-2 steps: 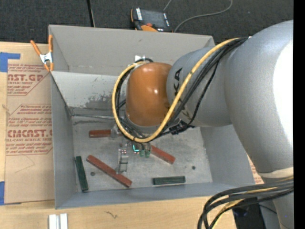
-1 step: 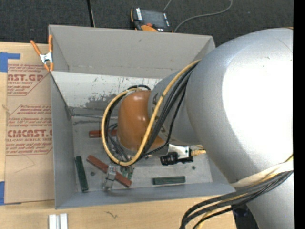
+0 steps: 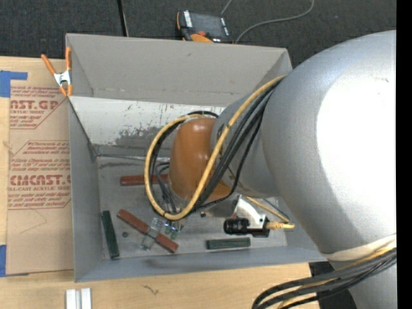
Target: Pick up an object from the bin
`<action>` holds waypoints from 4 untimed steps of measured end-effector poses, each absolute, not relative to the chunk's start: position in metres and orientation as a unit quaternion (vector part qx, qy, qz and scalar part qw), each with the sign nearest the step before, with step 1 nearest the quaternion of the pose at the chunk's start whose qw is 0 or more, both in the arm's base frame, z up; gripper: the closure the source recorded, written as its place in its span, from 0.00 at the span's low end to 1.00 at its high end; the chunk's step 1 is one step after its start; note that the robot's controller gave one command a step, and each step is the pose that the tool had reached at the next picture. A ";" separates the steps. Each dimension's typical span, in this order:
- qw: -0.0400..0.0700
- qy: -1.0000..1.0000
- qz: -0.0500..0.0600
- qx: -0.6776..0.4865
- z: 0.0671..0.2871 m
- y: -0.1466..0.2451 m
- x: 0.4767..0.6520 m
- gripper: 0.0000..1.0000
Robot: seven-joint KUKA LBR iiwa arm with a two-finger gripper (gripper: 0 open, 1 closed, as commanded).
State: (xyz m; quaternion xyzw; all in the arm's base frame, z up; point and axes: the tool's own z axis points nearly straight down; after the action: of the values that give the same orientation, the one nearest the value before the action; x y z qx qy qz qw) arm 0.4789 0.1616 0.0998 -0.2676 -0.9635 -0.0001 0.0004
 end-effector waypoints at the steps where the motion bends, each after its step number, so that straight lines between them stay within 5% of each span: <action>1: 0.001 -0.958 0.000 -0.287 0.106 0.179 0.482 0.00; 2: 0.002 -0.932 0.001 -0.361 0.068 0.162 0.479 0.00; 3: 0.001 -0.932 0.001 -0.361 0.067 0.162 0.478 0.00; 4: 0.001 -0.933 0.000 -0.361 0.068 0.163 0.478 1.00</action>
Offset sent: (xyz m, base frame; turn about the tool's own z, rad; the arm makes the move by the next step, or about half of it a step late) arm 0.0038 0.0159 0.0067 0.0423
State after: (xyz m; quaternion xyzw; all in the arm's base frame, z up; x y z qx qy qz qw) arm 0.4785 0.1626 0.0678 -0.3610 -0.9326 -0.0001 0.0011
